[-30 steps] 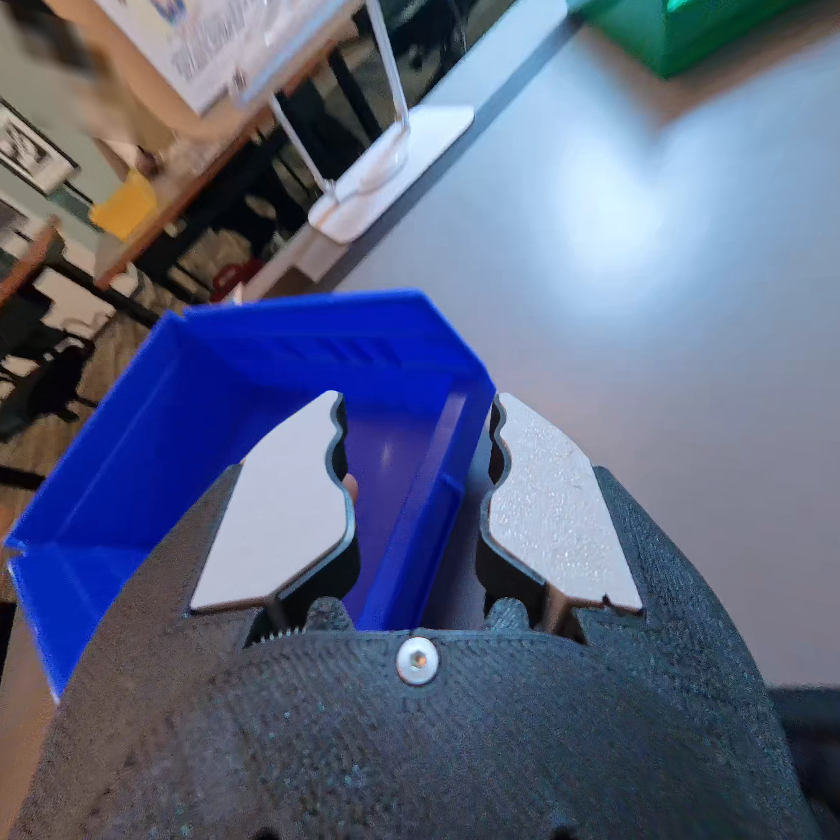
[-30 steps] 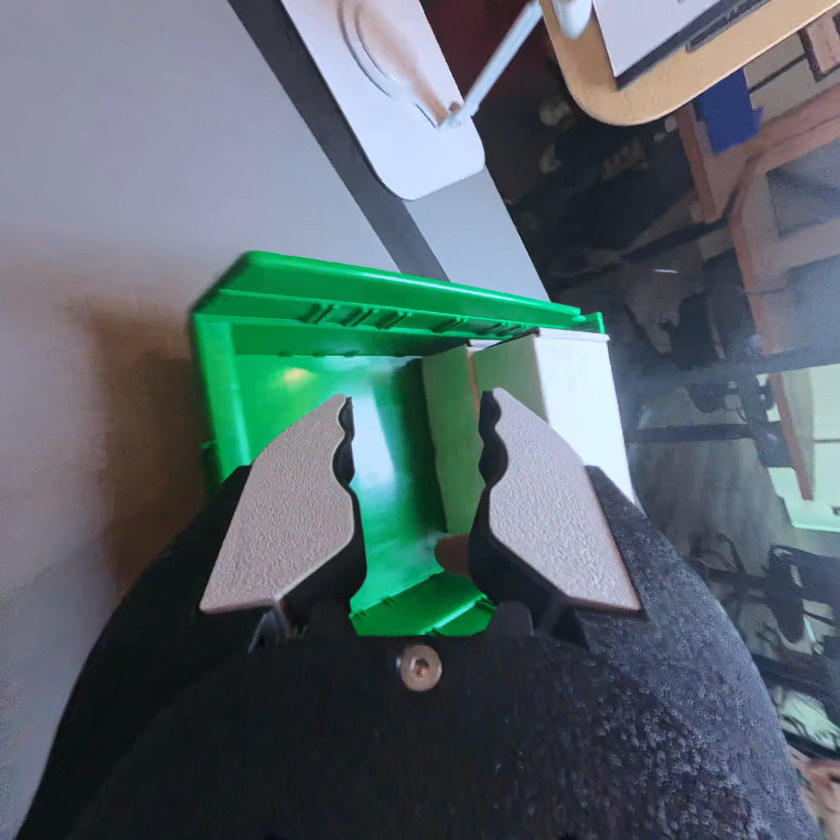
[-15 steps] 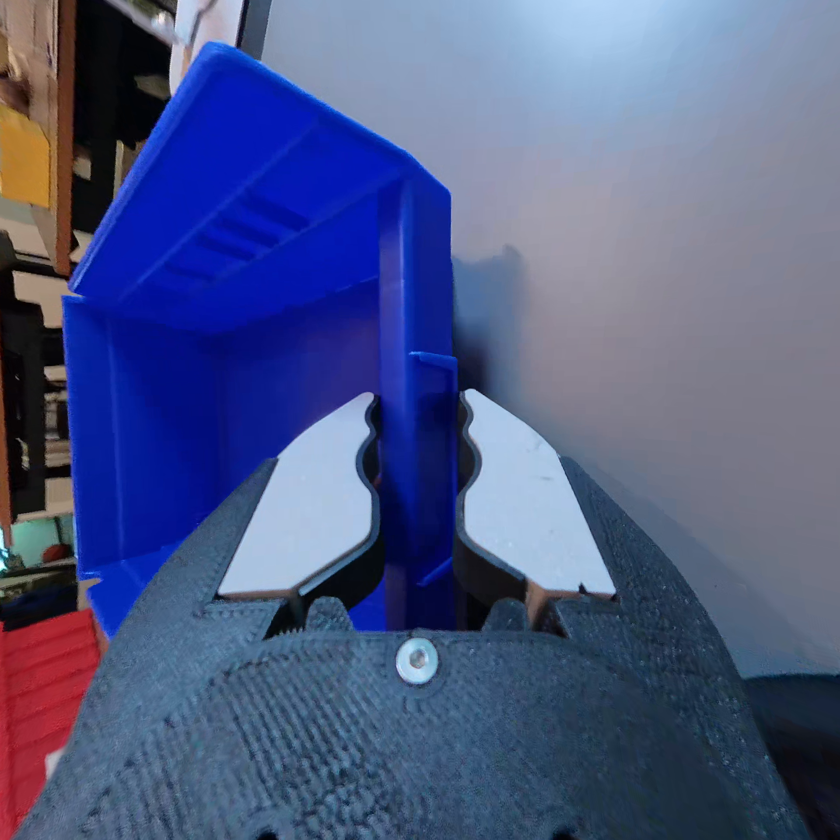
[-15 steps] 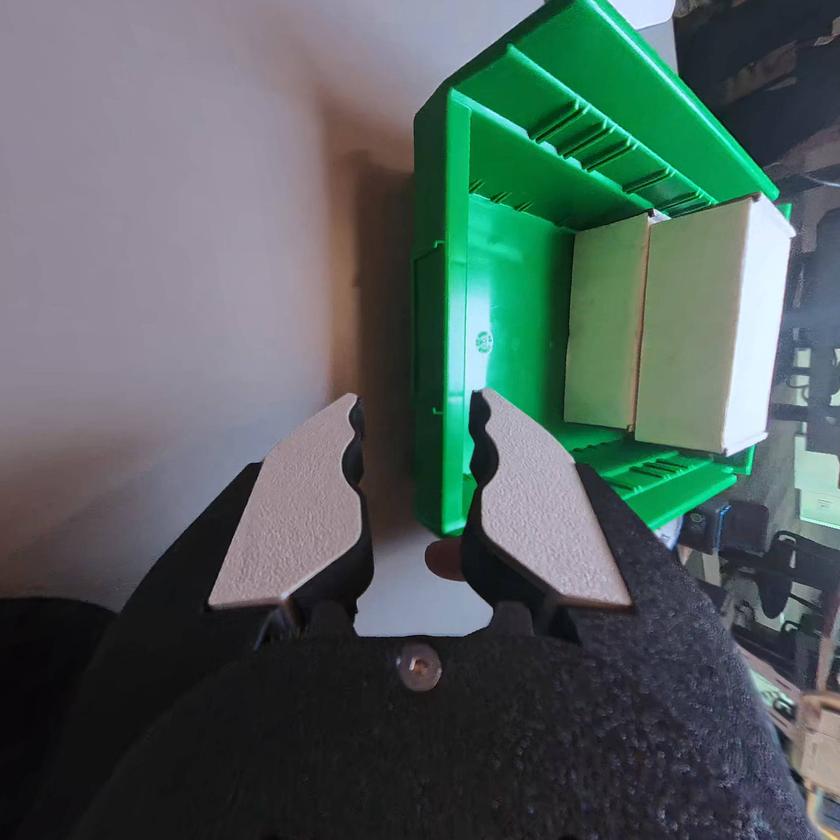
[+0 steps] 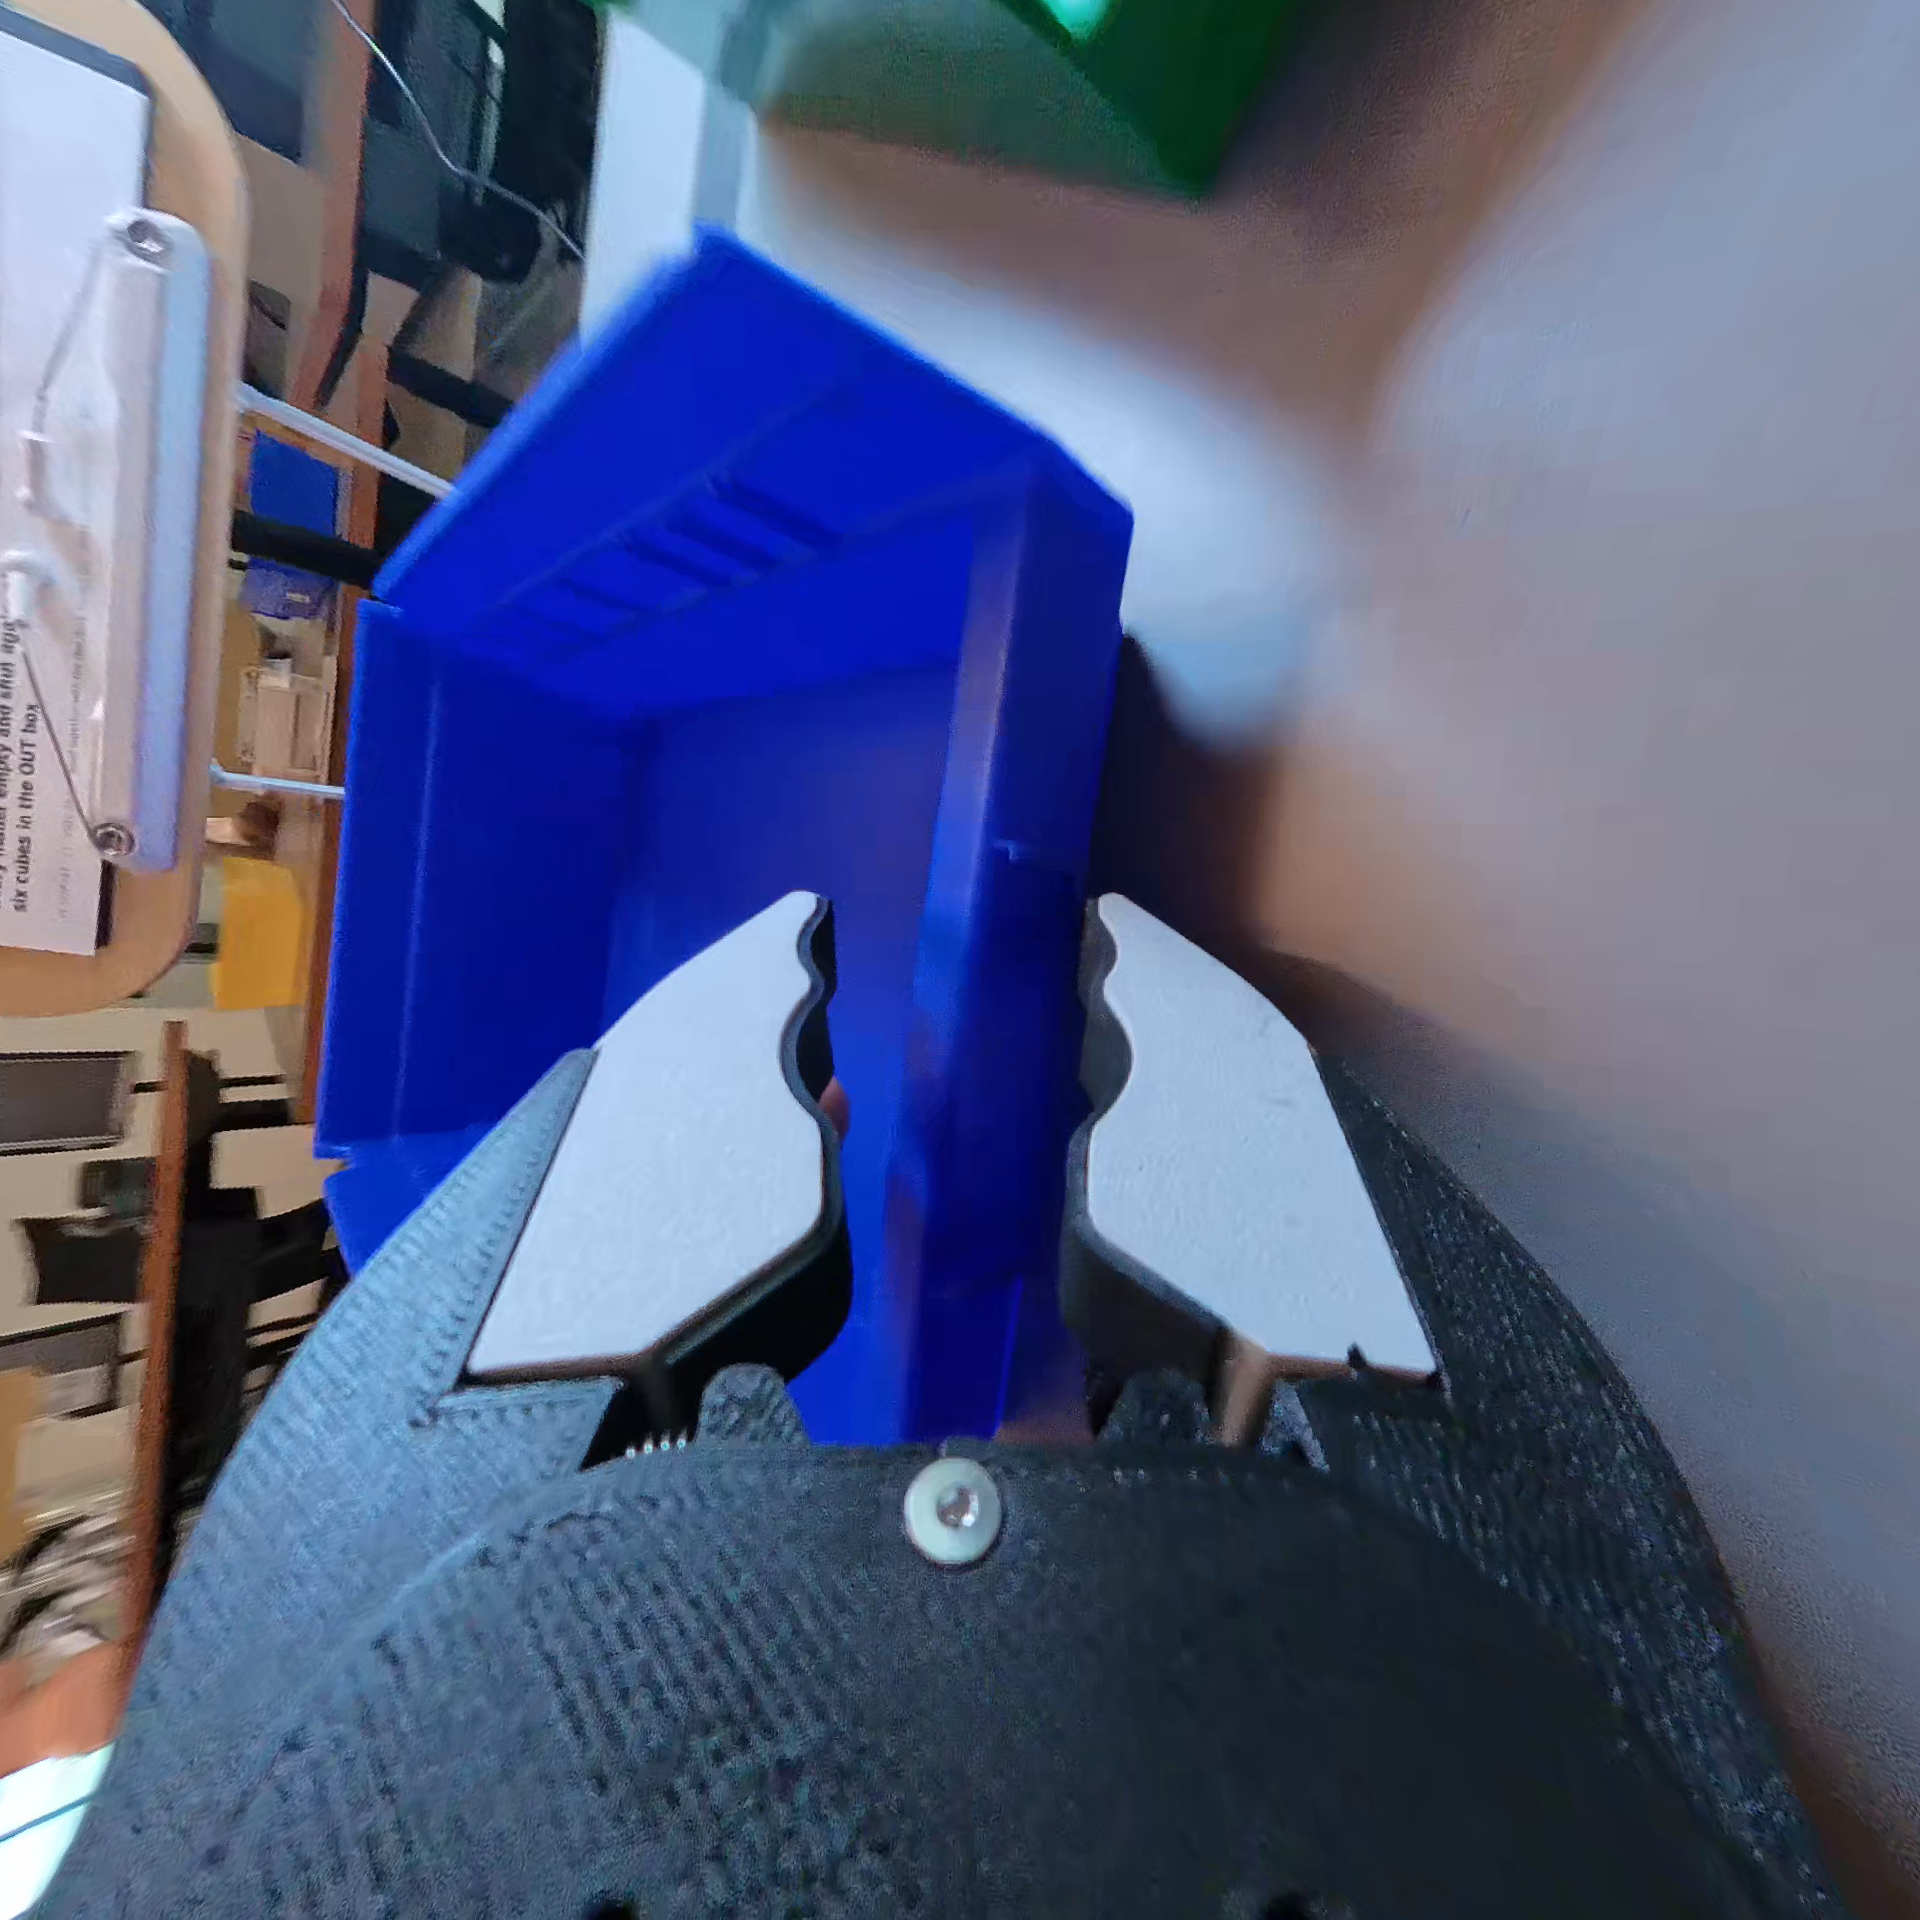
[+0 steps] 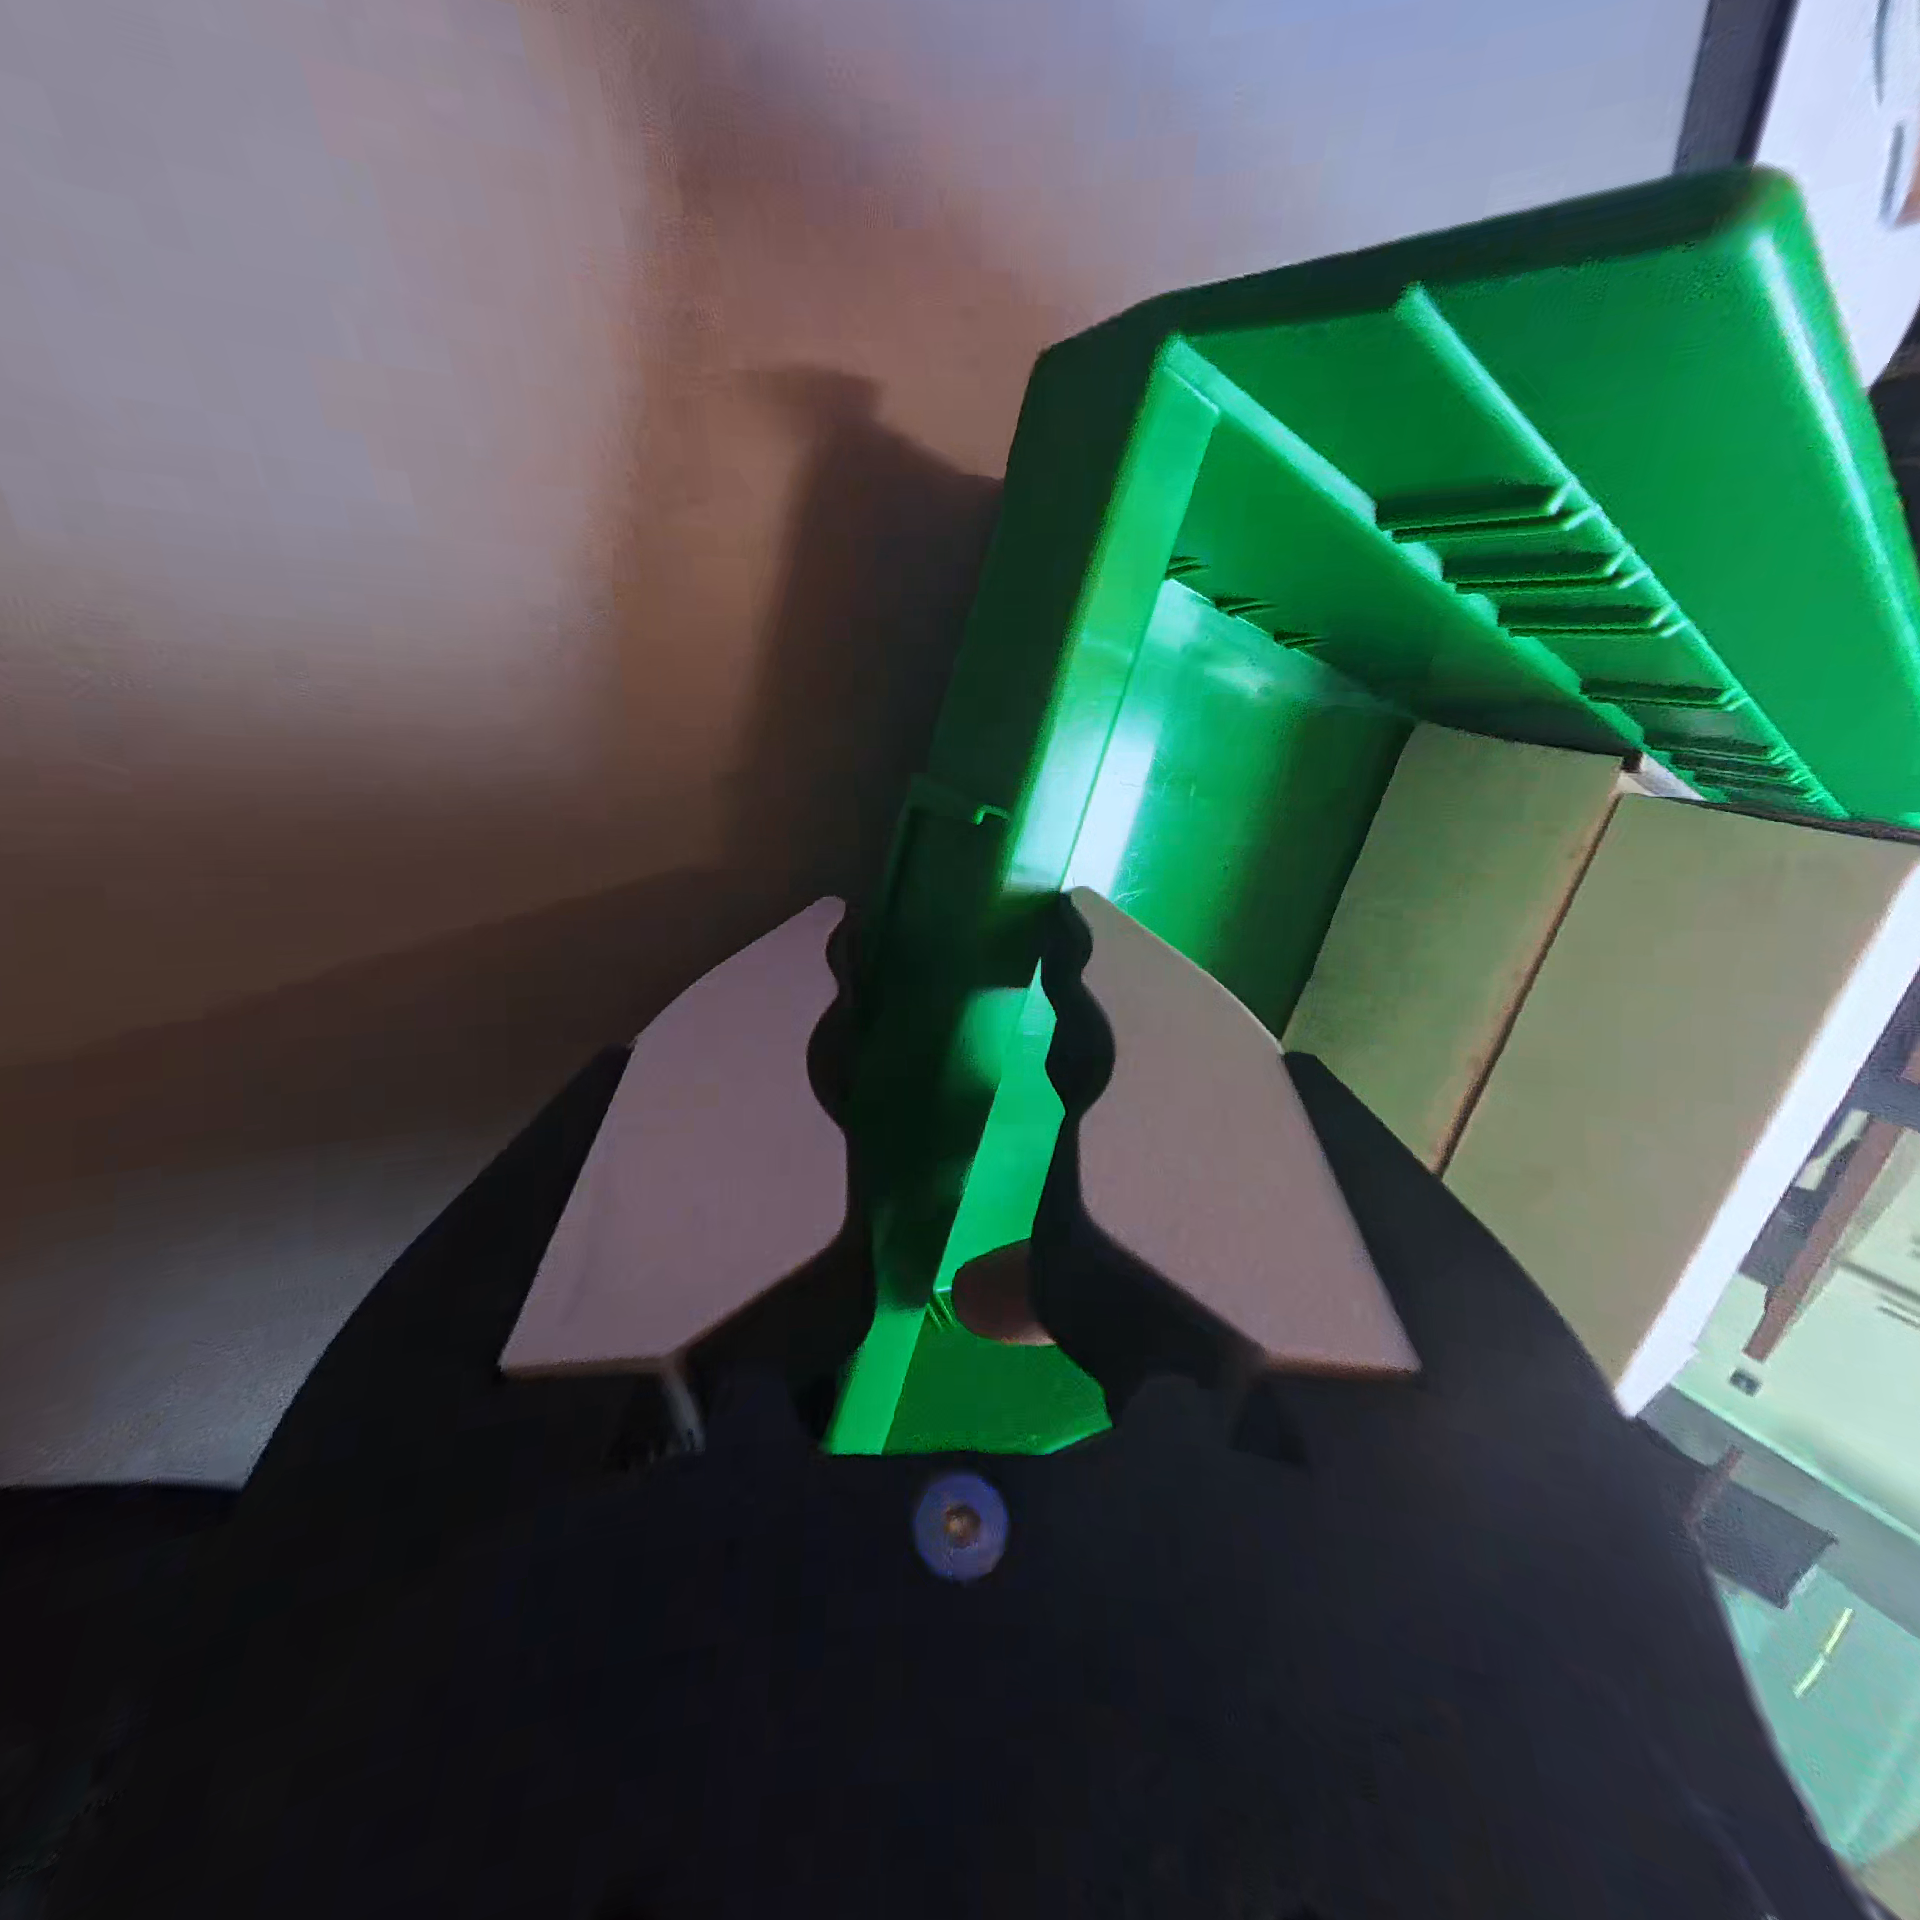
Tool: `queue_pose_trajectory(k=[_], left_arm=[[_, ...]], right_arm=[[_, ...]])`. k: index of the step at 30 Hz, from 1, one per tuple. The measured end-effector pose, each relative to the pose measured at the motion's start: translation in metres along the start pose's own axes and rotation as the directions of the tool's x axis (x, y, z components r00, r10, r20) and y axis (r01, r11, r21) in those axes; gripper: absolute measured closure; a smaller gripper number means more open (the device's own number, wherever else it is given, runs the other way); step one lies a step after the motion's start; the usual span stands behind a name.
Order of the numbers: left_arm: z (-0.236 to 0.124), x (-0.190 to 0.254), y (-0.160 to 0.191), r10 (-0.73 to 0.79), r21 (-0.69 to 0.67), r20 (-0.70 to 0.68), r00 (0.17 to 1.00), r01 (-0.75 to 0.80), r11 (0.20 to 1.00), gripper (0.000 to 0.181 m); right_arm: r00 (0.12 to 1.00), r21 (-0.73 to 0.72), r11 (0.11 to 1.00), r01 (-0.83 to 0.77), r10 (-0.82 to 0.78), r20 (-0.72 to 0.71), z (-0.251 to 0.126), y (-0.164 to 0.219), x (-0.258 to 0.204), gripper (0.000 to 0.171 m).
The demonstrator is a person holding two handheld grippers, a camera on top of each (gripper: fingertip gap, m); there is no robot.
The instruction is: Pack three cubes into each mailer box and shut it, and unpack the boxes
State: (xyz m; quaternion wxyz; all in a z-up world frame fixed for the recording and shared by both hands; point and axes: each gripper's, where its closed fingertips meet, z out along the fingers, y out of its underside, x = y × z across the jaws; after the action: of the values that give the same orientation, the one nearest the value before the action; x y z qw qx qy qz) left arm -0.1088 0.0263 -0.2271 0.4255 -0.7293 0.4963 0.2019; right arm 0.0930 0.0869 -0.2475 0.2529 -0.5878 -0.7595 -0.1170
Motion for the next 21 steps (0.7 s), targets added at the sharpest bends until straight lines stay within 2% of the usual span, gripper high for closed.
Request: queue_pose_trajectory(k=[2, 3, 5, 6, 8, 9, 10, 11, 13, 14, 16, 17, 19, 21], left_arm=[[-0.022, 0.001, -0.027, -0.126, 0.122, -0.035, 0.991, 0.129, 0.984, 0.14], [-0.035, 0.007, -0.042, -0.206, 0.174, -0.095, 0.974, 0.22, 0.96, 0.14], [-0.066, 0.029, -0.073, -0.356, 0.238, -0.279, 0.892, 0.424, 0.874, 0.134], [-0.082, 0.042, -0.088, -0.422, 0.254, -0.37, 0.828, 0.527, 0.811, 0.133], [-0.111, 0.065, -0.112, -0.52, 0.243, -0.495, 0.696, 0.686, 0.686, 0.126], [-0.122, 0.075, -0.119, -0.555, 0.24, -0.514, 0.654, 0.731, 0.639, 0.124], [-0.127, 0.08, -0.12, -0.597, 0.244, -0.483, 0.641, 0.753, 0.611, 0.123], [-0.127, 0.08, -0.115, -0.638, 0.261, -0.396, 0.66, 0.747, 0.611, 0.123], [-0.122, 0.071, -0.1, -0.693, 0.316, -0.172, 0.7, 0.705, 0.635, 0.128], [-0.118, 0.069, -0.093, -0.711, 0.312, -0.103, 0.695, 0.701, 0.641, 0.128], [-0.106, 0.068, -0.08, -0.73, 0.281, -0.001, 0.683, 0.701, 0.656, 0.127], [-0.1, 0.07, -0.076, -0.729, 0.255, 0.017, 0.684, 0.702, 0.665, 0.127], [-0.086, 0.081, -0.078, -0.758, 0.204, -0.059, 0.65, 0.751, 0.628, 0.126], [-0.08, 0.083, -0.082, -0.794, 0.197, -0.117, 0.597, 0.797, 0.571, 0.151]], right_arm=[[0.998, 0.033, 0.998, 0.046, -0.045, -0.032, -0.018, -0.012, -0.031, 0.138], [0.997, 0.079, 0.994, 0.07, -0.067, -0.037, -0.031, -0.02, -0.051, 0.137], [0.999, 0.291, 0.956, 0.034, -0.034, -0.006, -0.072, -0.051, -0.094, 0.135], [0.997, 0.417, 0.907, -0.058, 0.028, 0.078, -0.101, -0.068, -0.117, 0.135], [0.949, 0.619, 0.723, -0.306, 0.175, 0.264, -0.165, -0.088, -0.139, 0.133], [0.914, 0.677, 0.614, -0.405, 0.265, 0.307, -0.19, -0.083, -0.135, 0.132], [0.869, 0.715, 0.507, -0.482, 0.383, 0.314, -0.207, -0.067, -0.123, 0.131], [0.802, 0.738, 0.407, -0.538, 0.516, 0.3, -0.215, -0.043, -0.108, 0.131], [0.635, 0.733, 0.255, -0.63, 0.712, 0.299, -0.212, 0.011, -0.093, 0.13], [0.564, 0.709, 0.211, -0.673, 0.766, 0.308, -0.203, 0.031, -0.092, 0.127], [0.498, 0.645, 0.187, -0.741, 0.797, 0.341, -0.179, 0.042, -0.102, 0.117], [0.49, 0.615, 0.197, -0.763, 0.797, 0.353, -0.168, 0.038, -0.109, 0.111], [0.492, 0.578, 0.226, -0.784, 0.793, 0.358, -0.148, 0.024, -0.12, 0.114], [0.479, 0.574, 0.224, -0.787, 0.809, 0.341, -0.136, 0.013, -0.121, 0.118]])
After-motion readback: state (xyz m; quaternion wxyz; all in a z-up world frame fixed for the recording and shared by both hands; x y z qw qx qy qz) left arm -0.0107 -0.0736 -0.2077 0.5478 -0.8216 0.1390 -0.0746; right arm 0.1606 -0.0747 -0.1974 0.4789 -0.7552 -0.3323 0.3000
